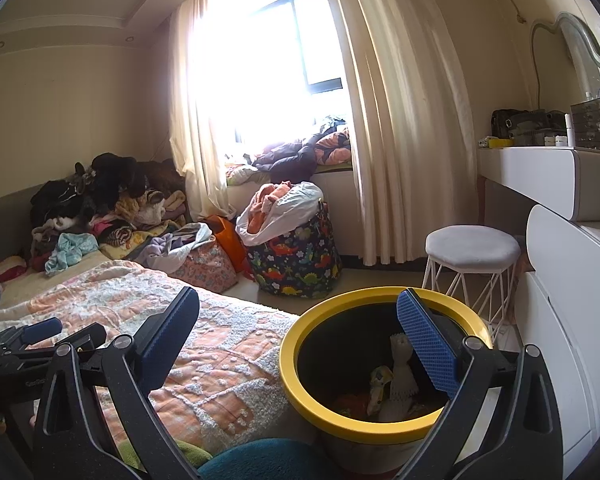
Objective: Collect trash
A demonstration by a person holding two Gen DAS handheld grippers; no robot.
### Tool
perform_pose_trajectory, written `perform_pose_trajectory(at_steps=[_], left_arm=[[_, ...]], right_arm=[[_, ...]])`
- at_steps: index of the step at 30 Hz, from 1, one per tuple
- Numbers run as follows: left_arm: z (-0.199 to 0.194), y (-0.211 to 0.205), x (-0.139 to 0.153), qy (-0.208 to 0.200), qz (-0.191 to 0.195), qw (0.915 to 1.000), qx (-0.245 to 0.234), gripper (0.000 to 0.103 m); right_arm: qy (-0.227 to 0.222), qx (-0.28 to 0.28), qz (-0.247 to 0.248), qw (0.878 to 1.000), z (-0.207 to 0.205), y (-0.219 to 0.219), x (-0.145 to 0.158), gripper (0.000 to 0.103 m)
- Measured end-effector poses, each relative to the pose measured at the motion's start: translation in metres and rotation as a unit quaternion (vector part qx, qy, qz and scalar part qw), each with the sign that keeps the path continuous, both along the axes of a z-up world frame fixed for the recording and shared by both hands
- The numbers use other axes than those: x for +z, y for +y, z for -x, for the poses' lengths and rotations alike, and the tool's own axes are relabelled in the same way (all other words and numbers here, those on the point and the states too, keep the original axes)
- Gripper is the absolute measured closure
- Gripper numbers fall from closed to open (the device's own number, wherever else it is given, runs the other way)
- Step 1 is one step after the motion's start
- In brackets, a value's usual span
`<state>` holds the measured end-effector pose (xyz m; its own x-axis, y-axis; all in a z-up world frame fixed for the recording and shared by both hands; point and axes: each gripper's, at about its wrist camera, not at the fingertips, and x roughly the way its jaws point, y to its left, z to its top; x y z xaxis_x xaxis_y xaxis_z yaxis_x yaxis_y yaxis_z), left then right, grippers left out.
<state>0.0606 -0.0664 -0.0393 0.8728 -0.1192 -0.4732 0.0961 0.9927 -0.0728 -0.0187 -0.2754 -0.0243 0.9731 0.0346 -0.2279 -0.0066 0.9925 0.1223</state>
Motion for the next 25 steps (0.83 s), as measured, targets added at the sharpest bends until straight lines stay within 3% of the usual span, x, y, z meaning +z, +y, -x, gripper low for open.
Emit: perform_pose_trajectory(at_steps=[6,10,13,15,18,19,21,23,25], left_arm=[[-0.001,0.0,0.001,0.0,-0.001,1.0,0.001,0.011],[-0.005,0.008,0.003,0.009,-0.006,0.9995,0.031,0.011],[-0.008,0.034,0.002,0.025,0.019,0.9981,0.053,0.011],[-0.011,0.071,0.001,0.038,0.042,0.9941,0.092,0.011],[-0.01,0.134,-0.004,0.054,0.06,0.9832,0.164,0.011],[-0.009,0.164,-0.008,0.06,0.055,0.9747,0.208,0.011],[-0.008,0.22,-0.022,0.09,0.049,0.9557,0.276,0.011],[-0.004,0.283,-0.045,0.133,0.043,0.9228,0.359,0.011],[0.003,0.324,-0.063,0.145,0.049,0.9021,0.404,0.011]], right_arm=[[0.0,0.002,0.002,1.0,0.0,0.0,0.002,0.007],[-0.011,0.022,0.008,1.0,0.0,0.008,0.016,0.006],[-0.006,0.078,0.022,0.997,-0.012,0.038,0.03,0.006],[-0.003,0.143,0.026,0.989,-0.021,0.072,0.04,0.006],[0.057,0.267,0.035,0.961,-0.047,0.146,0.043,0.006],[0.095,0.305,0.039,0.947,-0.058,0.175,0.037,0.006],[0.192,0.361,0.059,0.91,-0.082,0.241,0.012,0.006],[0.29,0.399,0.082,0.866,-0.099,0.308,-0.028,0.006],[0.343,0.42,0.11,0.833,-0.105,0.358,-0.064,0.006]])
